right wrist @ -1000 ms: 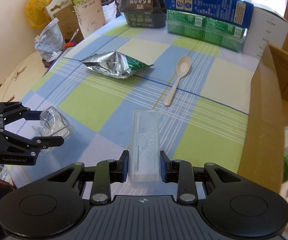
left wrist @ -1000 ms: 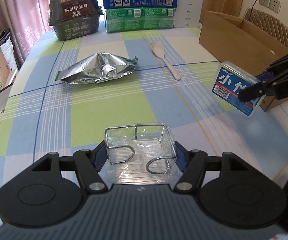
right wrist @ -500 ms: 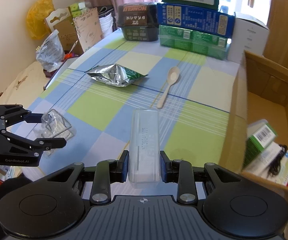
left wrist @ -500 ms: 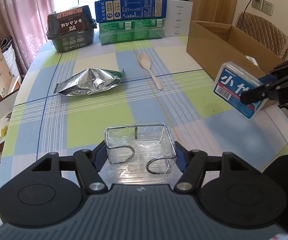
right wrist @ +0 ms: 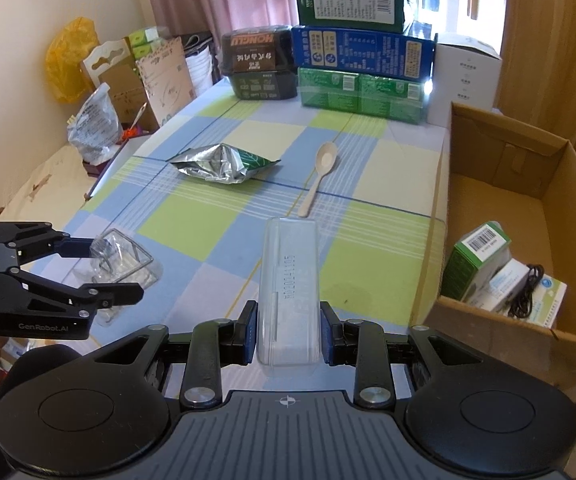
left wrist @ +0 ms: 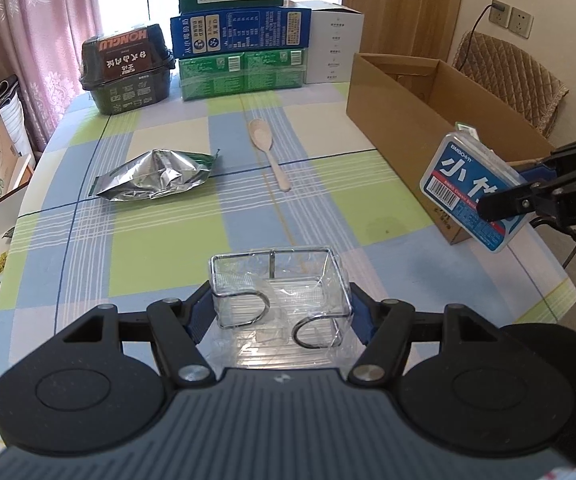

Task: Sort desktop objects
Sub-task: 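Lift the wire rack and clear case and carry them toward the cardboard box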

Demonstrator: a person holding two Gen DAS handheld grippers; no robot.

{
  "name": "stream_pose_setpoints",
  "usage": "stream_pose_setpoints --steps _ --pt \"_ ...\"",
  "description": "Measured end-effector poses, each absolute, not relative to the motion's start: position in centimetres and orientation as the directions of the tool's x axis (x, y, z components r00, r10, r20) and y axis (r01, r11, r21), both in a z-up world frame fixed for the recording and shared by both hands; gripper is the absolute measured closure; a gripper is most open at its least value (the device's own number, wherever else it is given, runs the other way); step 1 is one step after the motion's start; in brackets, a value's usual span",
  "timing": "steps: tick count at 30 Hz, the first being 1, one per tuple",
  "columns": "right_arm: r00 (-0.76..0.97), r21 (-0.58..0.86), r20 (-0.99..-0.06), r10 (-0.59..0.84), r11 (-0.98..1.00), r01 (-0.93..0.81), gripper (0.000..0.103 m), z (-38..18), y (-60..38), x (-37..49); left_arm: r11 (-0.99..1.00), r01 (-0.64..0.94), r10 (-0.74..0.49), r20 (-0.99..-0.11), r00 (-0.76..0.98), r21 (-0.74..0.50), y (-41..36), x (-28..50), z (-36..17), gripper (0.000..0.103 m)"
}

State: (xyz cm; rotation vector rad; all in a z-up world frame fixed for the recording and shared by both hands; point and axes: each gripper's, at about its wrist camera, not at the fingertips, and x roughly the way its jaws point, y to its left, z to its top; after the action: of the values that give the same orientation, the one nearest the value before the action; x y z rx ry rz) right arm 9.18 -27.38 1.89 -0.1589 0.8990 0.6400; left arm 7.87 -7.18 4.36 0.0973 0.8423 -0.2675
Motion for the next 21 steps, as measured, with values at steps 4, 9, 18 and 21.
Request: stream_pose_setpoints --steps 4,9,18,21 --pt "0.461 0.135 -0.765 0.45 0.812 -0.568 0.075 2.2 -28.2 8.6 0.96 0.28 -0.204 -0.743 0.637 -0.023 -7.9 7.5 4.8 0.04" --pt "0.477 0.125 -0.764 0.434 0.825 -0.551 0.075 2.6 -29.4 7.8 0.956 0.292 -0.22 -0.737 0.64 -0.032 -8.9 7.2 5.3 0.04" --pt "0.505 0.081 -0.774 0.382 0.851 -0.518 0.075 2.6 -32.1 6.4 0.945 0.325 -0.251 -0.73 0.635 -0.043 -11.3 7.1 6.1 0.04" --pt "0.516 0.064 -0.777 0.361 0.86 -0.506 0.075 2.7 -33.0 5.9 0.939 0.342 -0.266 -0.727 0.634 -0.045 -12.2 7.1 6.4 0.04"
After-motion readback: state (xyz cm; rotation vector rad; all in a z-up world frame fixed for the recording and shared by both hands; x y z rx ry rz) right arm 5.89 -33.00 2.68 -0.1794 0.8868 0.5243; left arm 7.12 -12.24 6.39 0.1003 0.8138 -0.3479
